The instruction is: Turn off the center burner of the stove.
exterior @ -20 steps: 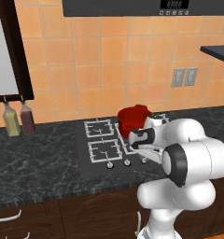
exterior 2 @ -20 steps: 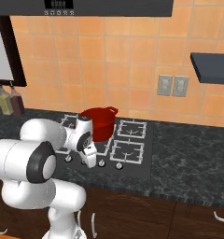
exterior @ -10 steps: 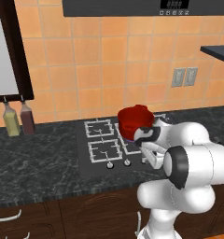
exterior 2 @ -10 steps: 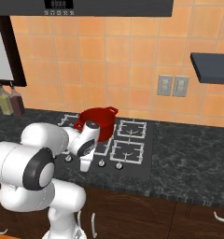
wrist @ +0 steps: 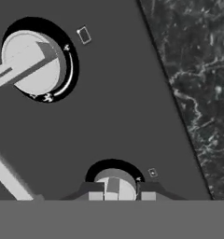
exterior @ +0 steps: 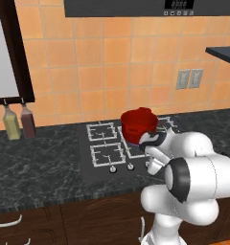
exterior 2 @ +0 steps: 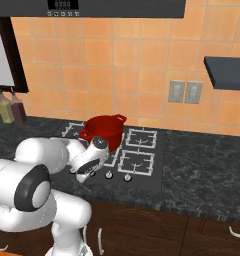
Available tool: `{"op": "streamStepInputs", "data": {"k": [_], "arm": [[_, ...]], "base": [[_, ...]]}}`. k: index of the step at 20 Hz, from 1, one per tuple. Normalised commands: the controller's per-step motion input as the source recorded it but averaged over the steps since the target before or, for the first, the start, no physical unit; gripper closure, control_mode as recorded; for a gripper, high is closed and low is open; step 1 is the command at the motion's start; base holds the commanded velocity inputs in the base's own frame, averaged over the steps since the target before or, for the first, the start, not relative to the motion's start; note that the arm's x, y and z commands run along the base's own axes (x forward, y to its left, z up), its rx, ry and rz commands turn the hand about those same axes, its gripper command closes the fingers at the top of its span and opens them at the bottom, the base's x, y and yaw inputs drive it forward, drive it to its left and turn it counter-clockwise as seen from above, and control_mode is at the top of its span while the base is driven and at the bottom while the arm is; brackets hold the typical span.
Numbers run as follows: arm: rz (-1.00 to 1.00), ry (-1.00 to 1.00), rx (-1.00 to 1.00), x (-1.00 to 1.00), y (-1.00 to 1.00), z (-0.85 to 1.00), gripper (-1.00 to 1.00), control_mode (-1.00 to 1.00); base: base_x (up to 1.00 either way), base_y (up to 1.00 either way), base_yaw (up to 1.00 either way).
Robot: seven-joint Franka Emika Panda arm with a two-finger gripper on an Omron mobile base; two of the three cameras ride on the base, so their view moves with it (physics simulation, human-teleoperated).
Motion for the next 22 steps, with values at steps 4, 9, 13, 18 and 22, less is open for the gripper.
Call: {"op": "streamStepInputs", "data": {"k": [4,9,13,18,22], "arm": [[-0.88,0.16,0.20,0.00,0.00,0.00,1.00,-1.00],[-0.87,0.18,0.20,0.00,0.00,0.00,1.00,-1.00],[-0.89,0.16,0.18,0.00,0.00,0.00,1.00,-1.00],[-0.94,0.14,0.18,0.00,0.00,0.00,1.00,-1.00],[-0.99,0.09,0.16,0.00,0.00,0.00,1.00,-1.00]], "base": [[0.00,0.00,0.00],[0.00,0.00,0.00],[0.00,0.00,0.00],[0.00,0.00,0.00],[0.00,0.00,0.00]]}}
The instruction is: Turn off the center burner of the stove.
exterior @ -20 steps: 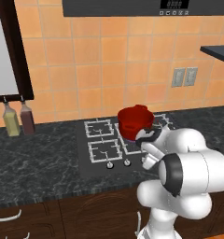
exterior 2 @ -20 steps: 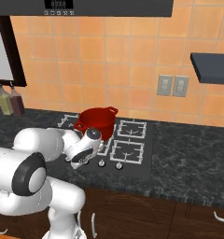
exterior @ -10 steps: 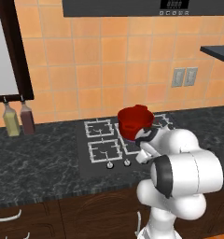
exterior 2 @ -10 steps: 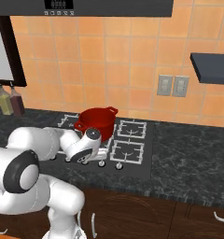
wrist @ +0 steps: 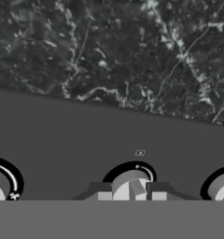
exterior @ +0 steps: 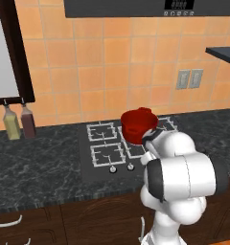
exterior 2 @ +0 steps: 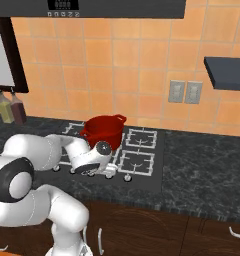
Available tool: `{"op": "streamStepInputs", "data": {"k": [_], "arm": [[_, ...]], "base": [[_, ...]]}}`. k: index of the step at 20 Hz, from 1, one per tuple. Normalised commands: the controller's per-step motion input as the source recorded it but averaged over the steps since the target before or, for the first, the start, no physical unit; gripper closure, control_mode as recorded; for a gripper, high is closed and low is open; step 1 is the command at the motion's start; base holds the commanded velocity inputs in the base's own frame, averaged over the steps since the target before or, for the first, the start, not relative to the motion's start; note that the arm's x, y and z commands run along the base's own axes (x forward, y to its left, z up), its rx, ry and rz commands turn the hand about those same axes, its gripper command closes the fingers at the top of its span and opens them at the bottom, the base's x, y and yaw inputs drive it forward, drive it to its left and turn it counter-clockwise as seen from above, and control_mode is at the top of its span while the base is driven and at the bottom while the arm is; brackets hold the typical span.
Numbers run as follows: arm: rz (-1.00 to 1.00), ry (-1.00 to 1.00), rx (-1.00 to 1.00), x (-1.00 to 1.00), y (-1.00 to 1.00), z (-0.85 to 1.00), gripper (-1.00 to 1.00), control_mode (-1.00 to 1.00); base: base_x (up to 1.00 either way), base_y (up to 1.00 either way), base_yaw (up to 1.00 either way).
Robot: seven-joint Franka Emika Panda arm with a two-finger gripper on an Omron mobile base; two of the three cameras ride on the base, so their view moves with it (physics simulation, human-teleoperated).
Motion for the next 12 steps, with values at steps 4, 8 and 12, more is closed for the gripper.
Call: {"op": "streamStepInputs", "data": {"k": [4,8,12], "arm": [[-1.00,0.06,0.14,0.00,0.00,0.00,1.00,-1.00],[-0.98,0.06,0.06,0.00,0.00,0.01,1.00,-1.00],[-0.03,0.00,0.06,-0.10,-0.19,0.00,1.00,-1.00]], "base": [[0.00,0.00,0.00],[0.00,0.00,0.00],[0.00,0.00,0.00]]}}
